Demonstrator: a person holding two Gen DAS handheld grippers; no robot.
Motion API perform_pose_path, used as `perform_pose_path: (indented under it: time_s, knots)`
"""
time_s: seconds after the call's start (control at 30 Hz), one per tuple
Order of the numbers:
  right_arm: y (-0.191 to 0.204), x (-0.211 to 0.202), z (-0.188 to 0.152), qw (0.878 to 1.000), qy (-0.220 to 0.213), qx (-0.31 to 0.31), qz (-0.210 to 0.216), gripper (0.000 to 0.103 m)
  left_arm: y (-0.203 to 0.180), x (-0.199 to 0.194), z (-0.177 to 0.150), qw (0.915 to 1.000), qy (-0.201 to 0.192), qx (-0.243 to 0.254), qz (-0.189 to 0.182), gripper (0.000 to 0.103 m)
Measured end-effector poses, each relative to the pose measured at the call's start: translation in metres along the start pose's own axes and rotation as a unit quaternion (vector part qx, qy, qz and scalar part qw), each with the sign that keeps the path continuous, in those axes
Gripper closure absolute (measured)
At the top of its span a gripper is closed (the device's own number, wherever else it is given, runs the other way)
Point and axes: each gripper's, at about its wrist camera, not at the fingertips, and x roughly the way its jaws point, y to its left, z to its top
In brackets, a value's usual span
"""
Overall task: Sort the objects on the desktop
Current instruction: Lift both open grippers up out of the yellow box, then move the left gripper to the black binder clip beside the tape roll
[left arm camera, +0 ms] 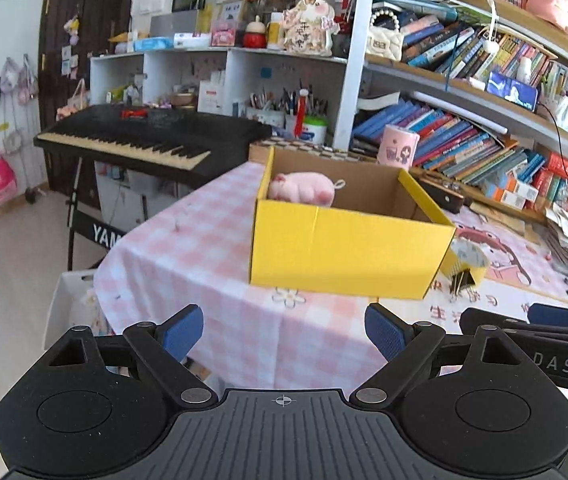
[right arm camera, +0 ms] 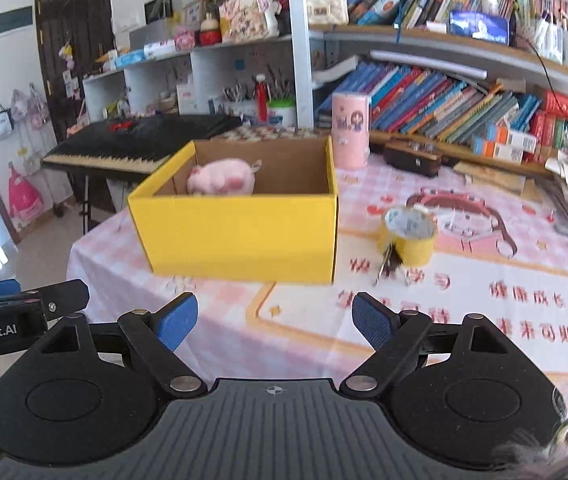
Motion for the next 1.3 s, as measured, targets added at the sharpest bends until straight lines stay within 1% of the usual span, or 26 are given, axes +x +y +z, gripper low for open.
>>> perform_pose_path:
  time_s: [0.33,0.53,0.73,0.93,1.3]
  knots:
    - [0.007,-0.002,-0.021,0.999,0.054,-0.006,-0.001,0.018,0.008,-0.01,-0.014,0.9996,0.025,-0.01,-0.002,0.013]
    - [0.004,-0.007,-0.03,0.998,0.065,-0.01,-0.011,0.018,0.004,-0.008,-0.021,0.999,0.043,-0.011,-0.013,0.013]
    - [-0.003,-0.011,-0.035,0.997,0.07,-0.003,-0.017,0.018,-0.003,-0.01,-0.025,0.9988,0.046,-0.003,-0.019,0.013]
    - [-0.016,-0.016,-0.04,0.997,0.071,0.004,-0.028,0.018,-0.016,-0.005,-0.027,0.9979,0.057,0.009,-0.031,0.013]
    - [-0.067,-0.018,-0.043,0.995,0.077,0.039,-0.058,0.018,-0.068,0.017,-0.026,0.994,0.078,0.042,-0.064,0.013]
